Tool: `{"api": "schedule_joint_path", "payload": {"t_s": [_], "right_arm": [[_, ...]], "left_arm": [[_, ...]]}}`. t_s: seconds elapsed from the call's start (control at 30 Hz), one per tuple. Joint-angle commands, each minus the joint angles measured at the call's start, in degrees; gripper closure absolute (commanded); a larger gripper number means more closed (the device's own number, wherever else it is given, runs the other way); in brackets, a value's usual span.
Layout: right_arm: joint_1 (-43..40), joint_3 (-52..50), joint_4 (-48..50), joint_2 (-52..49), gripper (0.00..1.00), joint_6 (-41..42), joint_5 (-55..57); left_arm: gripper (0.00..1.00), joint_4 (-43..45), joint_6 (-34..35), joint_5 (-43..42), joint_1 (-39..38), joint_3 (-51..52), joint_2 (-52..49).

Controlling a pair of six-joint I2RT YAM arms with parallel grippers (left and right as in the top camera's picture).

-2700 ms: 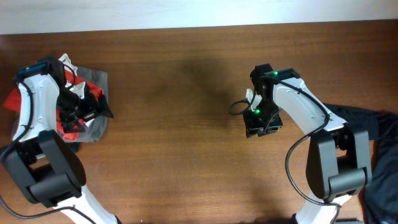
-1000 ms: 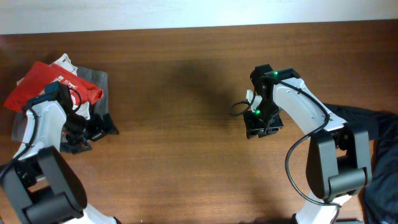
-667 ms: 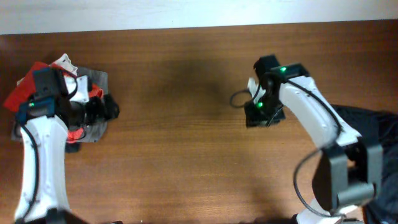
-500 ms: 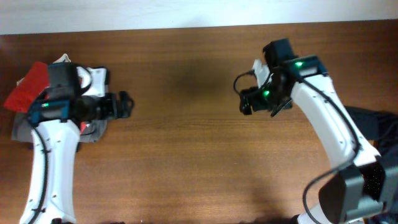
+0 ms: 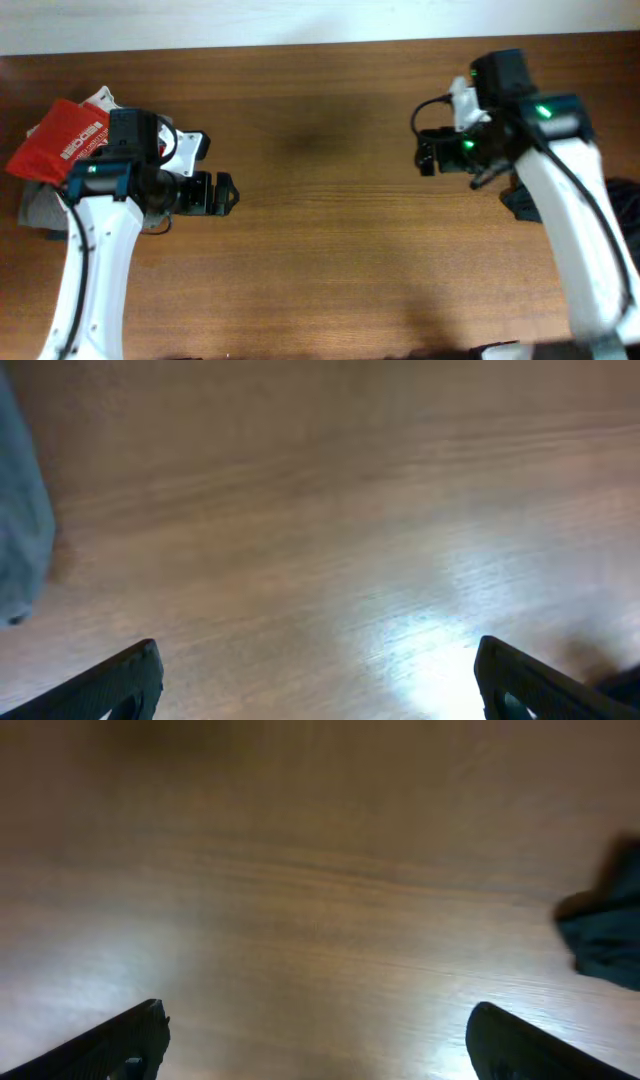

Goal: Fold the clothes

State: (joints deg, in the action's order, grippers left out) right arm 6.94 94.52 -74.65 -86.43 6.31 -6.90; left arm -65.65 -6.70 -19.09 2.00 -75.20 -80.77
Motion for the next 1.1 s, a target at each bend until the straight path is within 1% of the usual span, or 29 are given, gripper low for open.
{"api": "schedule_joint_path", "payload": {"t_s": [0.0, 0.07, 0.17, 0.3, 0.33, 0.43, 0.5, 0.63, 0.8, 1.07], "right_arm": [[-0.15, -2.38, 1.9, 10.25, 0.01, 2.38, 3.19], [-0.15, -6.25, 4.72, 15.67, 0.01, 2.43, 3.32], [-0.15, -14.97, 10.56, 25.7, 0.01, 4.28, 4.44], [-0.17, -29.88, 18.47, 42.05, 0.01, 5.2, 8.76], [-0.17, -32.39, 19.63, 45.0, 0.01, 5.18, 9.84], [-0.17, -40.54, 22.71, 54.51, 0.01, 5.16, 13.42], [-0.17, -44.13, 22.84, 58.66, 0.01, 5.16, 13.38], [-0.17, -48.61, 20.22, 62.75, 0.01, 5.16, 13.4], [-0.17, -50.84, 13.31, 62.77, 0.01, 5.16, 13.4], [-0.17, -51.15, 10.51, 62.77, 0.01, 5.16, 13.4]], "left_arm": [[0.01, 1.31, -1.16, 0.76, -1.36, 0.04, 8.59], [0.01, 3.39, -1.16, 3.08, -3.23, 1.79, 13.03], [0.01, 8.09, -0.57, 8.83, -7.5, 6.88, 20.79], [0.01, 15.87, 4.57, 20.26, -13.92, 17.53, 33.44], [0.01, 17.57, 4.72, 21.79, -14.84, 19.87, 36.02], [0.01, 23.74, 4.7, 22.14, -15.89, 26.38, 42.45], [0.01, 24.37, 4.7, 22.1, -15.89, 28.59, 44.59], [0.01, 19.52, 4.7, 22.12, -15.89, 29.86, 45.81], [0.01, 12.41, 4.7, 22.12, -15.89, 29.86, 45.7], [0.01, 9.38, 4.7, 22.1, -15.89, 29.86, 45.7]]}}
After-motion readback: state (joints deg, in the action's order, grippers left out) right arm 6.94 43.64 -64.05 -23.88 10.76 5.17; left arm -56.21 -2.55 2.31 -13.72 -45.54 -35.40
